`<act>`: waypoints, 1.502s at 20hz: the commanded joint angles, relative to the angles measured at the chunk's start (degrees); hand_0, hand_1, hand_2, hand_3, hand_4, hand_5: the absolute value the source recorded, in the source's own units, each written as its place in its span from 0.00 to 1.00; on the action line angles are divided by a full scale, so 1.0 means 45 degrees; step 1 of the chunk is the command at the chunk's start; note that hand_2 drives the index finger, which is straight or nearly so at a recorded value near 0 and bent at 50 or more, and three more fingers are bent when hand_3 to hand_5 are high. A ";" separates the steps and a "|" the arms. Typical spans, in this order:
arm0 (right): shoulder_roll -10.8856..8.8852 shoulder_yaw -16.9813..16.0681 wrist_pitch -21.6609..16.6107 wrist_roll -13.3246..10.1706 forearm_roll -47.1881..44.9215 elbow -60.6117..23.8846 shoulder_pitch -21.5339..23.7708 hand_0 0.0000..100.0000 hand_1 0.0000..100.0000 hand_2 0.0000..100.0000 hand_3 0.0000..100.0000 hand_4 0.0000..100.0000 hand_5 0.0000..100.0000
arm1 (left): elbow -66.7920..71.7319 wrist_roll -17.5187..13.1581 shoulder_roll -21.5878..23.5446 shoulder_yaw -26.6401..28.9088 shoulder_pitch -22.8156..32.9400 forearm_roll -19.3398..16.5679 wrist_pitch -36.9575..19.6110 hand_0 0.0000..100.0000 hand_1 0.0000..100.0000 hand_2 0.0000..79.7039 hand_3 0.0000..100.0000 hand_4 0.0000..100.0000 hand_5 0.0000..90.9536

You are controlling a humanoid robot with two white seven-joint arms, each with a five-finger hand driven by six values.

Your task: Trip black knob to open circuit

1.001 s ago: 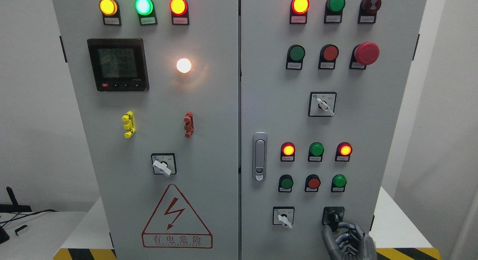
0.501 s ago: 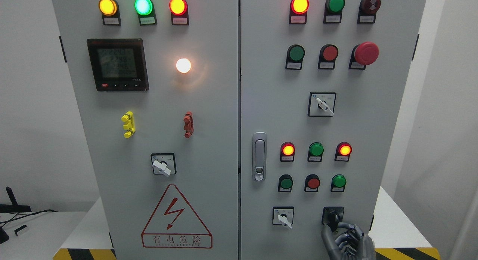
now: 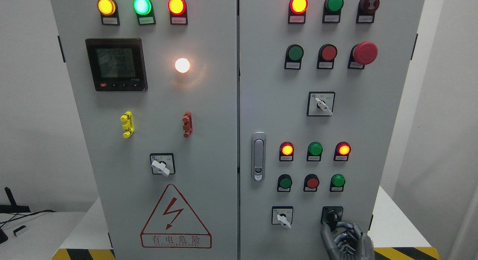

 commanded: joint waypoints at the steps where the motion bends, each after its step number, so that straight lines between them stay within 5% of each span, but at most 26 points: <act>1: 0.0096 0.0082 -0.0039 0.0090 -0.0020 -0.0001 -0.0052 0.28 0.64 0.60 0.86 0.90 0.99 | -0.0006 -0.0008 0.0010 0.0000 0.0000 -0.0391 -0.0002 0.12 0.39 0.00 0.00 0.00 0.00; 30: 0.0154 0.0199 0.0117 0.0129 -0.0040 -0.0001 -0.0072 0.28 0.63 0.62 0.88 0.91 0.99 | 0.0014 -0.0008 0.0010 0.0000 0.0000 -0.0391 -0.0002 0.12 0.39 0.00 0.00 0.00 0.00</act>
